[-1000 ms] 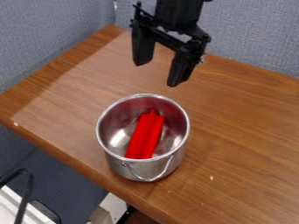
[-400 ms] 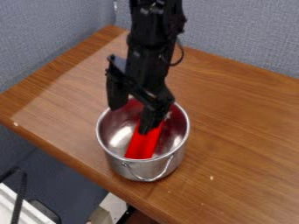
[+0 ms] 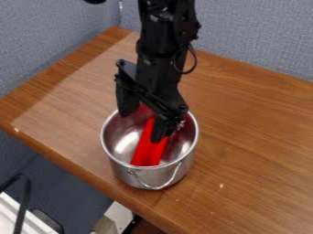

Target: Move the red object from the metal pot to the table

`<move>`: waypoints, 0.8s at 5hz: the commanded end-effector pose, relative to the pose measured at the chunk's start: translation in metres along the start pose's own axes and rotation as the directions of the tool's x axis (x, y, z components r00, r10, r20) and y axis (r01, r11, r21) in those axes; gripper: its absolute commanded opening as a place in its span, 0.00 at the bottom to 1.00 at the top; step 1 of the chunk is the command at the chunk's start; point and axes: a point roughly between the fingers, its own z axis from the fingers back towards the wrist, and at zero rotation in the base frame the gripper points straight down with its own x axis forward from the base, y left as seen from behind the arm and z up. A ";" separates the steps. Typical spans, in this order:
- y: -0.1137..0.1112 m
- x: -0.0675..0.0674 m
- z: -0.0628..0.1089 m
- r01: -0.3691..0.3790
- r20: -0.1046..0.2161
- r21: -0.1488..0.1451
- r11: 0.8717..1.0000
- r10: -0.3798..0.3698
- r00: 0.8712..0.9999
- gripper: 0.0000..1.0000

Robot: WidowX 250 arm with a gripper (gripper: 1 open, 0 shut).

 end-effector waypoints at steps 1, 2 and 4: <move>0.000 0.013 0.012 -0.014 0.051 0.012 1.000 0.013 0.999 1.00; -0.001 0.019 0.013 -0.031 0.065 0.012 0.999 0.030 0.997 1.00; 0.004 0.017 0.010 -0.168 0.044 -0.016 0.986 0.168 0.985 1.00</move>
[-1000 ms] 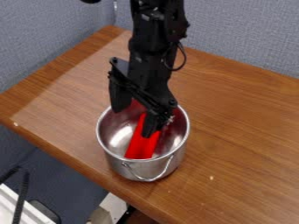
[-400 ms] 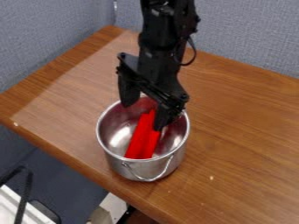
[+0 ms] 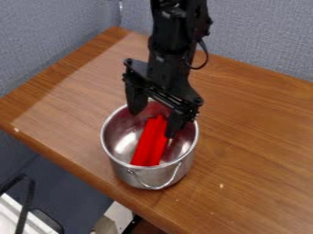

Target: Move the red object from the metal pot to the table

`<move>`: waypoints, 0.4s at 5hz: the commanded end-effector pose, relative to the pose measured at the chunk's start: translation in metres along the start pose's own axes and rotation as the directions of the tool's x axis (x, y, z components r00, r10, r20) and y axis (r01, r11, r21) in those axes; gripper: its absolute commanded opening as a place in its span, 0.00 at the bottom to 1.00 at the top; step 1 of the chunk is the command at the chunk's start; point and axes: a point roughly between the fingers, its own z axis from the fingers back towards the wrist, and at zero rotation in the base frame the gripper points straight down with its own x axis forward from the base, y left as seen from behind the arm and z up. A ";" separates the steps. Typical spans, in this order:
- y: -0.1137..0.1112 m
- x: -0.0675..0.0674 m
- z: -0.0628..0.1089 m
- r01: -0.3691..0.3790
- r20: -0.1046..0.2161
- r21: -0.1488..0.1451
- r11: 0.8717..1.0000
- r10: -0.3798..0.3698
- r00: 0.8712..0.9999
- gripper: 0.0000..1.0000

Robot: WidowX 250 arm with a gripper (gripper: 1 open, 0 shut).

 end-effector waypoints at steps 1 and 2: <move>0.002 0.009 0.009 0.035 0.048 -0.008 0.999 -0.035 0.998 1.00; 0.000 0.010 0.009 0.091 0.059 -0.013 0.996 -0.090 0.994 1.00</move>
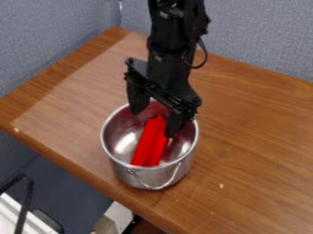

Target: Move the red object from the metal pot to the table

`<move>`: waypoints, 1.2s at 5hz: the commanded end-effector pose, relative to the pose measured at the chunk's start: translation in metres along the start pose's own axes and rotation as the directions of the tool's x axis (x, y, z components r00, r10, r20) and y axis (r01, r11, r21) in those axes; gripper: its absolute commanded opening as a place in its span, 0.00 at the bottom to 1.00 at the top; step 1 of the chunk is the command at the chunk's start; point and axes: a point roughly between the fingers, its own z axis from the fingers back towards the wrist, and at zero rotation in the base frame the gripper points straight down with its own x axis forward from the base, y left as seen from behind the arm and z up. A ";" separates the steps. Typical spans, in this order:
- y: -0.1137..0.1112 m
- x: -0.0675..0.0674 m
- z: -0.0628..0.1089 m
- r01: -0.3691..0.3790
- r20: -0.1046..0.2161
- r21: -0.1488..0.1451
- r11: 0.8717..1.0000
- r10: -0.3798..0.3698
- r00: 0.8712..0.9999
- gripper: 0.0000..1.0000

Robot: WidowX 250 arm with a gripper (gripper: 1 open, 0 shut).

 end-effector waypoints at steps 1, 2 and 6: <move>0.001 0.013 0.007 0.006 0.040 -0.004 1.000 -0.006 0.999 1.00; -0.002 0.019 0.005 0.020 0.043 -0.009 1.000 -0.019 0.999 1.00; 0.005 0.036 0.030 0.015 0.089 -0.002 1.000 -0.015 0.996 1.00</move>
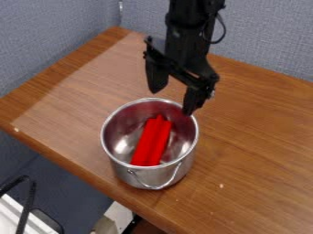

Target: Move the red object from the metal pot to the table

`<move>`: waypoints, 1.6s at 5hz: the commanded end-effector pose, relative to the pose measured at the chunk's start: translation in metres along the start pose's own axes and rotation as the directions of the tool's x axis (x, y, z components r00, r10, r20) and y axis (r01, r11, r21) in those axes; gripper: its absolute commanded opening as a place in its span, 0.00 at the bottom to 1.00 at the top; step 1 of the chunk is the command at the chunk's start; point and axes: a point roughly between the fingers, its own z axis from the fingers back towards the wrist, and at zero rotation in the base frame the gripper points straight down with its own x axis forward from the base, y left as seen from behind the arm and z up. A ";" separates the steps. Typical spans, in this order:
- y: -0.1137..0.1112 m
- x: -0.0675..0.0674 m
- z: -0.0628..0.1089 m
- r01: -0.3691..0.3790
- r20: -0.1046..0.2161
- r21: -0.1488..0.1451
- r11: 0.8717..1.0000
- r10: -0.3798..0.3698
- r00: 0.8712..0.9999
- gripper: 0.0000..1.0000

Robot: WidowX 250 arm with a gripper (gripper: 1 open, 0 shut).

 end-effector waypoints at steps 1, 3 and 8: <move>0.012 0.010 0.008 -0.052 0.054 0.008 0.999 0.052 0.997 1.00; 0.040 0.002 0.012 0.016 0.058 0.018 1.000 -0.017 0.998 1.00; 0.046 -0.019 0.015 -0.157 0.048 0.051 0.986 0.155 0.987 1.00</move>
